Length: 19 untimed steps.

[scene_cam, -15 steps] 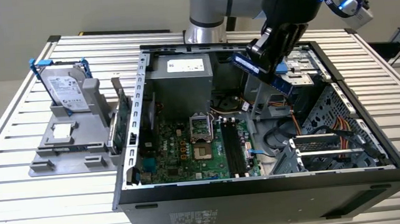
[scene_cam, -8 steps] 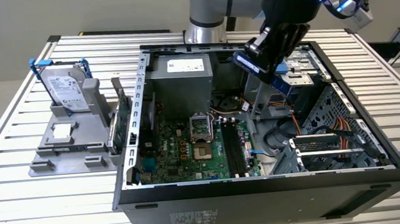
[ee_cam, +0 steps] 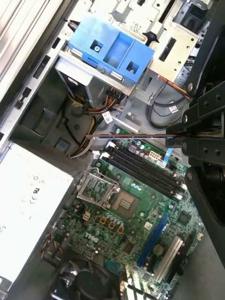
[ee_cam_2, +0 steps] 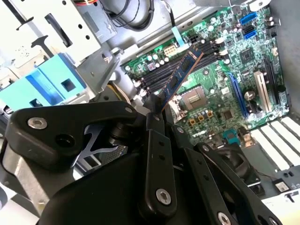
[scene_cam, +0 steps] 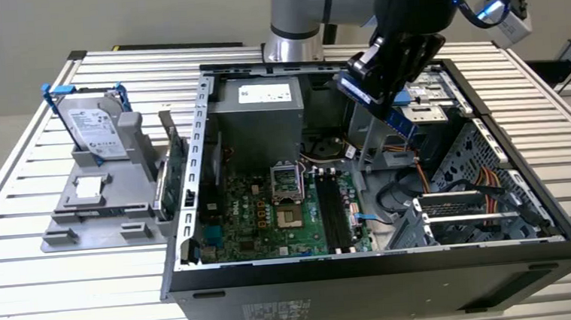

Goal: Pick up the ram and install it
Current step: 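Insert the ram into the slot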

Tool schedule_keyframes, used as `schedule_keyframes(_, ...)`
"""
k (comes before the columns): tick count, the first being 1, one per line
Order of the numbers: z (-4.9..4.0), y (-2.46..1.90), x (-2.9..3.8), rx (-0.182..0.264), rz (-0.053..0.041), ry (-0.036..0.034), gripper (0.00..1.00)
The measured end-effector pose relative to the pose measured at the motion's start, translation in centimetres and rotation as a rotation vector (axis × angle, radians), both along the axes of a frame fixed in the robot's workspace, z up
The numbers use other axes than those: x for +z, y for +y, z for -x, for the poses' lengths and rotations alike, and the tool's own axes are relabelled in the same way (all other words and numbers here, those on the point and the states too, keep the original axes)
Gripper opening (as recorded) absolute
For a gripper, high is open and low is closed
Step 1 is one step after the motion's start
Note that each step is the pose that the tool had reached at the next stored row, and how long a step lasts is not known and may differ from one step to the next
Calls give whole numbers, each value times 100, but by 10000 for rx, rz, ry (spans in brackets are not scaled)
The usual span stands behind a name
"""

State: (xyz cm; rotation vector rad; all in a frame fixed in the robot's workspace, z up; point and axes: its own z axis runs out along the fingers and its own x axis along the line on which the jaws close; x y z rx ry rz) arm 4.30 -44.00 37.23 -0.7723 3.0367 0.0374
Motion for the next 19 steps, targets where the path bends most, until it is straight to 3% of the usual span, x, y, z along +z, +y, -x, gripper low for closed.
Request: schedule_keyframes(19,0,0,0,-1795,1,11,0)
